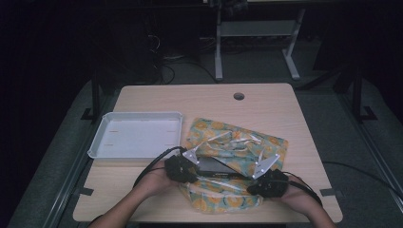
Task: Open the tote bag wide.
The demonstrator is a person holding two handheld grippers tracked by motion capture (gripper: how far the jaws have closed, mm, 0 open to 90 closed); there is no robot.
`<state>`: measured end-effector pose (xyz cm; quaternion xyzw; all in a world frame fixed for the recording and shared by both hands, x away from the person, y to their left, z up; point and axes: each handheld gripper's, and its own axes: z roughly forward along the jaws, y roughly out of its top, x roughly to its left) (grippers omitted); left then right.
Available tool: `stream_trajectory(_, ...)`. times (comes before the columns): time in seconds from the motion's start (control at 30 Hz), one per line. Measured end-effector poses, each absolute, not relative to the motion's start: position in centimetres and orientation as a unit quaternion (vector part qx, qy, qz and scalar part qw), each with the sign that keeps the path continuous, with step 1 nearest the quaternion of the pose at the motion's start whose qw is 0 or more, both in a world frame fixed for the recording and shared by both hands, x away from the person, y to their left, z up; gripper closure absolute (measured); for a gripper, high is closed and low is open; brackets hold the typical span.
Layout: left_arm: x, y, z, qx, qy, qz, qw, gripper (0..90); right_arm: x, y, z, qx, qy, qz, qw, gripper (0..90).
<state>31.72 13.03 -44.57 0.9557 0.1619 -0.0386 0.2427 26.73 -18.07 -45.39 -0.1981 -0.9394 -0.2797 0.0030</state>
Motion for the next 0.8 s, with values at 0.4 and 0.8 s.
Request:
stream_trajectory(0.4, 31.6, 13.0, -44.6, 0.954, 0.167, -0.034, 0.246, 88.4, 26.3, -18.7, -43.4, -0.207, -0.930, -0.304, 0.000, 80.3)
stream_trajectory(0.8, 31.5, 13.0, -44.6, 0.954, 0.170, -0.035, 0.246, 88.4, 27.0, -18.3, -39.8, -0.227, -0.915, -0.332, -0.031, 75.9)
